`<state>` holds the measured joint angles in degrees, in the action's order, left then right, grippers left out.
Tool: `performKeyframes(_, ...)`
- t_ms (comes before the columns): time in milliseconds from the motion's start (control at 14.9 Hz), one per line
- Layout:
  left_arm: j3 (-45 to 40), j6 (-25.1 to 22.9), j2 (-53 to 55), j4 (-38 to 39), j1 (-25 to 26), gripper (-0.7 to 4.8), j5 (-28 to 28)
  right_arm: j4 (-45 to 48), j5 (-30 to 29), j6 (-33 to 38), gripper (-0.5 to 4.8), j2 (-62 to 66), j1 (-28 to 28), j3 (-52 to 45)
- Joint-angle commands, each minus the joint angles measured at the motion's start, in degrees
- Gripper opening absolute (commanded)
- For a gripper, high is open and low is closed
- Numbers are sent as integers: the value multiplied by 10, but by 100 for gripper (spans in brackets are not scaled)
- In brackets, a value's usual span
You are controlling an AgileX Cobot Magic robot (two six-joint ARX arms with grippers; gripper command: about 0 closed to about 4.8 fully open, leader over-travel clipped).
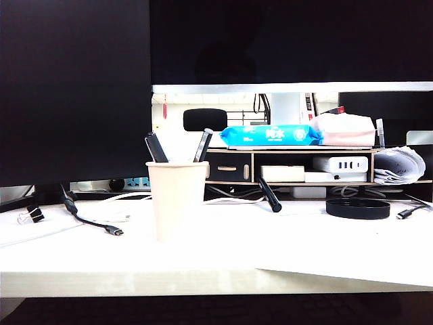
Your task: Pick up the marker from the paper cup and put it on the table.
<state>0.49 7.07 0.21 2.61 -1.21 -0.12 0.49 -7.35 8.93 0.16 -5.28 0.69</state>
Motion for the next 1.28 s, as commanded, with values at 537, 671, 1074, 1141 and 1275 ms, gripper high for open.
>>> performKeyframes(537, 0, -4, 0, -5, 0, -4, 2, -6, 38, -4, 0, 0, 8, 0)
performKeyframes(671, 0, -4, 0, -5, 0, -4, 2, -7, 38, -4, 0, 0, 8, 0)
performKeyframes(1074, 0, -4, 0, -5, 0, -4, 2, -7, 38, -4, -1, 0, 8, 0)
performKeyframes(1141, 0, -4, 0, -5, 0, -4, 2, -7, 38, -4, -1, 0, 8, 0)
performKeyframes(1275, 0, -4, 0, -5, 0, -4, 2, -7, 38, -4, 0, 0, 8, 0)
